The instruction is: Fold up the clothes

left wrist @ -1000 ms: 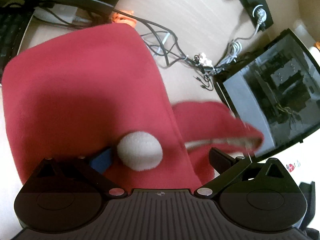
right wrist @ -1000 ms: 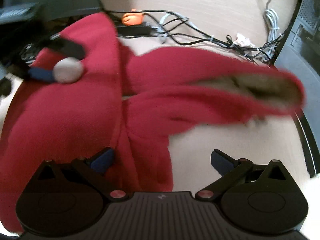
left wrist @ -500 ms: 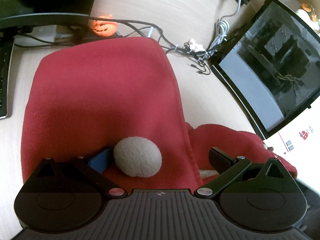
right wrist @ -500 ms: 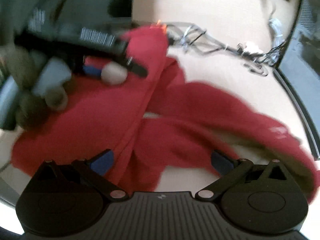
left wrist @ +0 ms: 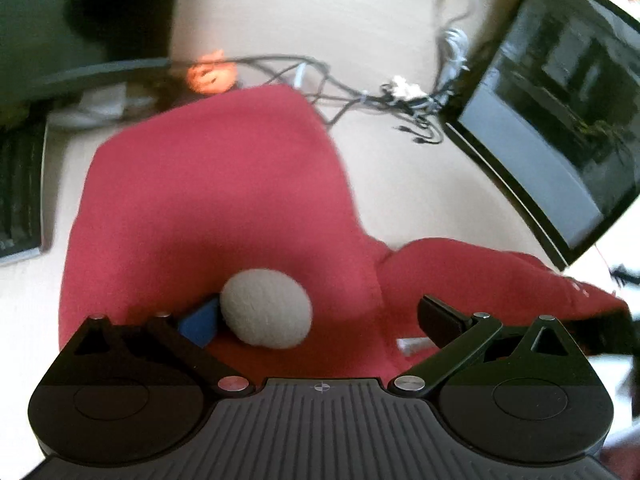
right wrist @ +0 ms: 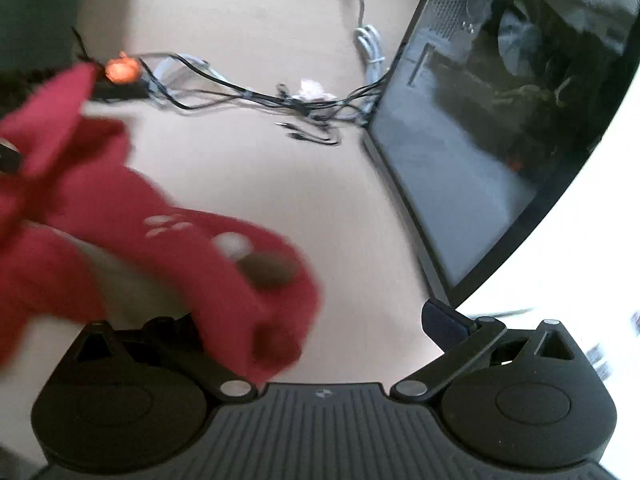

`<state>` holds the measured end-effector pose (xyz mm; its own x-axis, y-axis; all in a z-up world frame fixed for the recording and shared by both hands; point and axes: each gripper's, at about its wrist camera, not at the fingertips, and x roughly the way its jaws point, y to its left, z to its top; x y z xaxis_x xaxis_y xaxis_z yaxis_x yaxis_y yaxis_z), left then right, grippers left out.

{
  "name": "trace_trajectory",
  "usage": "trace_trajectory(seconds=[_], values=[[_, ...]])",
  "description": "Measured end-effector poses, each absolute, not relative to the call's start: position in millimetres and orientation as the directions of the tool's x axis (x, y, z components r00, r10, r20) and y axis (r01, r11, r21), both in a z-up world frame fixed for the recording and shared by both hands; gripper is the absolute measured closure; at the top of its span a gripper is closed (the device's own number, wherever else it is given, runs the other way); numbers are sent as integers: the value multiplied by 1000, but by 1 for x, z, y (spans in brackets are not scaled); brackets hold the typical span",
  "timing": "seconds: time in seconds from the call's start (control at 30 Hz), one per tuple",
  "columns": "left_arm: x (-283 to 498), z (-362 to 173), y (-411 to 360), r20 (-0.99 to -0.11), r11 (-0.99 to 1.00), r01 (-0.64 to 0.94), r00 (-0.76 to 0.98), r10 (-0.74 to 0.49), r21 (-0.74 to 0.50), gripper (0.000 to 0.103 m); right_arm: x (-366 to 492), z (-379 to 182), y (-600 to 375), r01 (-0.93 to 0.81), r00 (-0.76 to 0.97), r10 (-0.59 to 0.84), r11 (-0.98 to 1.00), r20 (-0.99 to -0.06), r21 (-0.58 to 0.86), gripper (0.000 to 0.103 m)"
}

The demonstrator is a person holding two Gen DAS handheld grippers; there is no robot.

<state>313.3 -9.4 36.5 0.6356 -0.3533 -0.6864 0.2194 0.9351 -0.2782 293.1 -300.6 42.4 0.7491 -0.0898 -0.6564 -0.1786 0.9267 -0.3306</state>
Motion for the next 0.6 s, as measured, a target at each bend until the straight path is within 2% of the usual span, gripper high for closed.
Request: trace_trajectory(seconds=[0.13, 0.27, 0.37, 0.6], values=[[304, 61, -43, -659, 930, 321, 664, -354, -177, 0, 337, 87, -306, -117, 849, -47, 954, -527, -274, 0], [297, 78, -79, -631, 910, 409, 690, -355, -65, 0, 371, 117, -295, -178, 884, 30, 945, -467, -276, 0], [297, 79, -107, -612, 888, 460, 709, -350, 25, 0, 380, 119, -292, -212, 890, 59, 932, -453, -294, 0], [297, 79, -174, -564, 801, 550, 749, -348, 237, 0, 393, 114, -303, -242, 875, 122, 948, -469, -205, 0]])
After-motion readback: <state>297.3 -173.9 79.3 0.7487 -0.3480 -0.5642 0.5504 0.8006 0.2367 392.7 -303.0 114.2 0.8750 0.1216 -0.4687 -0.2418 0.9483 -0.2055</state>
